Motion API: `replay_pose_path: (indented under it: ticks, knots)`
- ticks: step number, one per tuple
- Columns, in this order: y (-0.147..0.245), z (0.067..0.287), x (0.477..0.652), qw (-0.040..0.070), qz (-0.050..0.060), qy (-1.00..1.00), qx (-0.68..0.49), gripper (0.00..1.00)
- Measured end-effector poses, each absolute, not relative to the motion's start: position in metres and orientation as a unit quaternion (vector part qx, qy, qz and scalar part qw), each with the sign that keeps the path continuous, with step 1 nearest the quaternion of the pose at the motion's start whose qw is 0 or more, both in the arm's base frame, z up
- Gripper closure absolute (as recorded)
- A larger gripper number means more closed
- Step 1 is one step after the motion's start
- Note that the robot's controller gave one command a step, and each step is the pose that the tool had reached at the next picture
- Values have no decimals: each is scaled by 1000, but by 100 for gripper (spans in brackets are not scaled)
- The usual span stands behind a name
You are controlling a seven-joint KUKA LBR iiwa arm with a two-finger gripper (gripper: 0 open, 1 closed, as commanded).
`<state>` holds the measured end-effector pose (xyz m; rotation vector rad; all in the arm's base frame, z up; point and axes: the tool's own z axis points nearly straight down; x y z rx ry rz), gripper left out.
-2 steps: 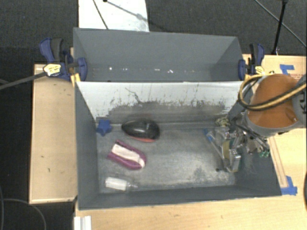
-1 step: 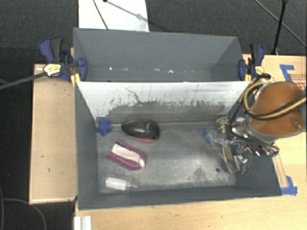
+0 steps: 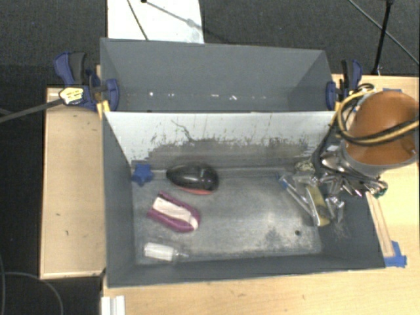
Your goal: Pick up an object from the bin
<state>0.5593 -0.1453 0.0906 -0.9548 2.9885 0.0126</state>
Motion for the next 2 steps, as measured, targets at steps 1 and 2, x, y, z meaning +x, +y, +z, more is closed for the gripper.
replay_pose_path:
  ticks: [1, 2]
  knots:
    - [-133, 78, 593, 2, 9, 866, -501, 0]
    - [-128, 78, 594, -1, 1, 867, -498, 0]
